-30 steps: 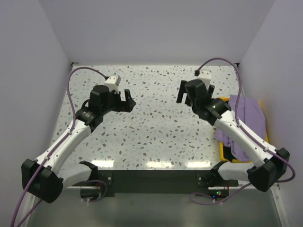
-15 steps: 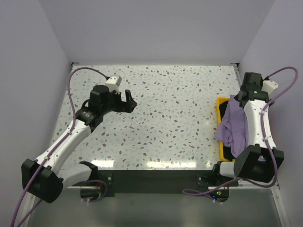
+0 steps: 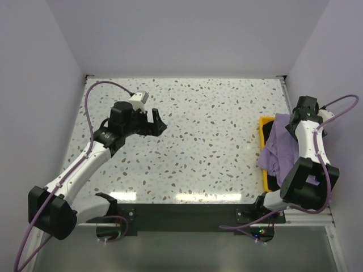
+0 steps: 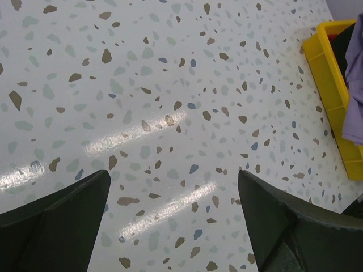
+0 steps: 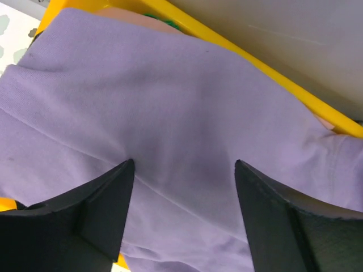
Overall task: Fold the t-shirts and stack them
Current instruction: Grab the tshirt from the pile
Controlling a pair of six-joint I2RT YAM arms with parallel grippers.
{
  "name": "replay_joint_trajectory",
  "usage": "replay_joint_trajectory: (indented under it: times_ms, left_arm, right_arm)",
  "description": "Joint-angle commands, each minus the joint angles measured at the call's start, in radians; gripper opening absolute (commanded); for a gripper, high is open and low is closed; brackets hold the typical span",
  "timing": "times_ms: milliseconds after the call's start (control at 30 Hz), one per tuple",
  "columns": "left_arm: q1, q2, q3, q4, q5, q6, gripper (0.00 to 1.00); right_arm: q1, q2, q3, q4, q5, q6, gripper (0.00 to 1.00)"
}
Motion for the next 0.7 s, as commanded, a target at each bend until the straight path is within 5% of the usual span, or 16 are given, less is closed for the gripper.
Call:
replay_joint_trajectory:
  times_ms: [0,167,400,667]
  left_arm:
    - [0.013,0.007,0.02,0.04,0.028,-0.009,1.0]
    - [0.016,0.019,0.02,0.04,0.027,-0.01,1.0]
    - [0.017,0.024,0.022,0.037,0.024,-0.01,1.0]
    - [0.017,0.021,0.02,0.037,0.019,-0.013,1.0]
  right_arm:
    - [-0.006,0.017,-0.018,0.079,-0.033,0.028,0.72]
    - [-0.006,0.005,-0.061,0.11,-0.058,0.034,0.61]
    - [-0.006,-0.045,-0.038,0.07,-0.093,0.006,0.01]
    - [-0.003,-0.222,0.109,0.01,-0.261,-0.08,0.0]
